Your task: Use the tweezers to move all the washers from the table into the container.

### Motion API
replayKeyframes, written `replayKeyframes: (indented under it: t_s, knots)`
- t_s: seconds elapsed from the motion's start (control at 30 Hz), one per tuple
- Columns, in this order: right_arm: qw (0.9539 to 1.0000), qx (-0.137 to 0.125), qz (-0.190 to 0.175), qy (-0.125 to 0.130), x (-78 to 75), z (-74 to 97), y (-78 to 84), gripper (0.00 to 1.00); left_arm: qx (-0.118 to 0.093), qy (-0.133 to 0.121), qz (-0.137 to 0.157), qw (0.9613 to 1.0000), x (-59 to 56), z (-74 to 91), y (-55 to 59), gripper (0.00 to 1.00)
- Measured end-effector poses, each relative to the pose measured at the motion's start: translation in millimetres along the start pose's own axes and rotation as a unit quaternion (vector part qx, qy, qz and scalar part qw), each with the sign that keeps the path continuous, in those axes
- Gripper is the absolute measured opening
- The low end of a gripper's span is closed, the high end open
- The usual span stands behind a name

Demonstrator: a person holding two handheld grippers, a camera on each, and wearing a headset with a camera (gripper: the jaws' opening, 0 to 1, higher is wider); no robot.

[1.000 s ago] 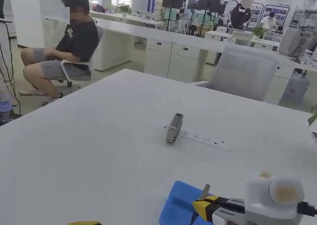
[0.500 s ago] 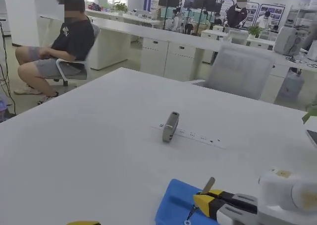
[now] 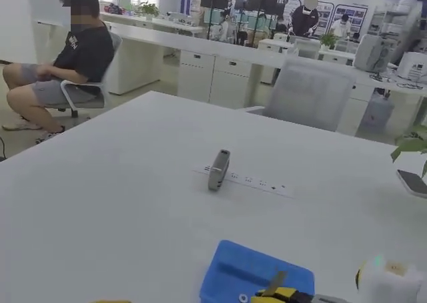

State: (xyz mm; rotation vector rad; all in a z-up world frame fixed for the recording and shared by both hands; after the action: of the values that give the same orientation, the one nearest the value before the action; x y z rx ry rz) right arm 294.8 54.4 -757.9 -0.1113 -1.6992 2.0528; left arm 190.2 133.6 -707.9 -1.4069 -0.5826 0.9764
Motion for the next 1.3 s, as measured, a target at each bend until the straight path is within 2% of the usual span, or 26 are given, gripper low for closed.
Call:
replayKeyframes:
  t_s: [0.27,0.43,0.57,0.7,1.07,1.3]
  knots:
    - [0.9994,0.018,-0.031,0.004,1.9,-6.4,30.6,0.03,0.005,0.007,-0.002,1.0000,2.2,-0.7,2.1,0.72]
    - [0.9989,0.023,-0.040,0.009,-0.7,-11.1,38.0,0.03,0.004,0.006,-0.002,1.0000,4.4,0.4,2.6,0.72]
    - [0.9989,0.031,-0.035,0.008,0.0,-11.3,40.6,0.03,0.005,0.003,-0.001,1.0000,6.4,1.2,3.5,0.72]
    - [0.9992,0.037,-0.013,0.003,2.8,-11.1,41.3,0.03,0.007,0.003,-0.001,1.0000,5.8,0.9,4.6,0.72]
    - [0.9986,0.048,0.009,-0.018,16.0,-12.5,43.5,0.03,0.007,0.008,-0.001,0.9999,4.2,-1.3,4.0,0.71]
    - [0.9968,0.063,0.038,-0.033,26.3,-13.6,44.8,0.03,0.007,0.008,-0.001,0.9999,4.6,-0.5,3.9,0.71]
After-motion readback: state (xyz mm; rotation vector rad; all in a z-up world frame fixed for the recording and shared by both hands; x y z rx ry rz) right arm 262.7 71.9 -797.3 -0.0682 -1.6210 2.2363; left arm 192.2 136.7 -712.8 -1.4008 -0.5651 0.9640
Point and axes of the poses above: the centre of the closed fingertips' face, and the gripper's own axes: z roughly backward along the fingers, x roughly to its left, y roughly out of its underside, the point moved 1 cm from there along z, roughly backward along the fingers, and after that the axes turned 10 degrees about -x, right-handed, at the moved point
